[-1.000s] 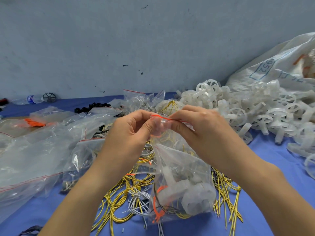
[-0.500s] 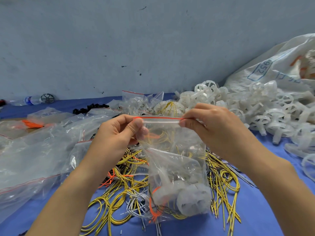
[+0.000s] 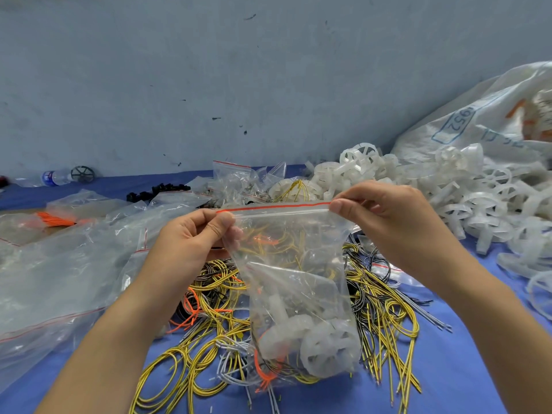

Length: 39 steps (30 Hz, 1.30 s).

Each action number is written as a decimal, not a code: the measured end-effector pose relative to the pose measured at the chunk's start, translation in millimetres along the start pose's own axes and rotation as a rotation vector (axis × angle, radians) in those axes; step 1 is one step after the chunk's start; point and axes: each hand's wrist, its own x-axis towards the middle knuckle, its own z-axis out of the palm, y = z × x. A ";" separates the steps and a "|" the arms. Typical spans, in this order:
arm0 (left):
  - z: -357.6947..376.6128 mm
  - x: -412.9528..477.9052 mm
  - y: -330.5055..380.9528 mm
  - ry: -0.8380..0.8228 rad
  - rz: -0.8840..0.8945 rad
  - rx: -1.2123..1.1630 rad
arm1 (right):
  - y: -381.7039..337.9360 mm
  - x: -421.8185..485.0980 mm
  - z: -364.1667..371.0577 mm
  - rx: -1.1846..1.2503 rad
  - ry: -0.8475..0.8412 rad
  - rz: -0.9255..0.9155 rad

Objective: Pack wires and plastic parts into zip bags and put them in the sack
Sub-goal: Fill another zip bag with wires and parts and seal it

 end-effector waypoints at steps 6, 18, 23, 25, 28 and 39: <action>-0.8 -2.2 2.5 -0.013 -0.039 0.003 | -4.3 -1.6 2.6 0.251 0.024 0.084; 40.3 -25.8 45.1 -0.160 0.572 0.790 | -24.3 -4.5 13.2 0.109 0.060 -0.177; 48.2 -29.7 48.1 -0.037 0.717 0.937 | -26.5 -9.2 16.6 0.515 -0.014 0.003; 47.8 -29.9 48.4 -0.026 0.733 0.934 | -26.7 -12.3 19.7 0.642 -0.102 0.050; 47.6 -29.3 45.8 -0.032 0.681 0.871 | -26.1 -16.2 26.4 0.722 -0.132 0.065; 43.8 -26.9 45.2 -0.071 0.622 0.800 | -24.3 -17.2 30.7 0.680 -0.042 0.105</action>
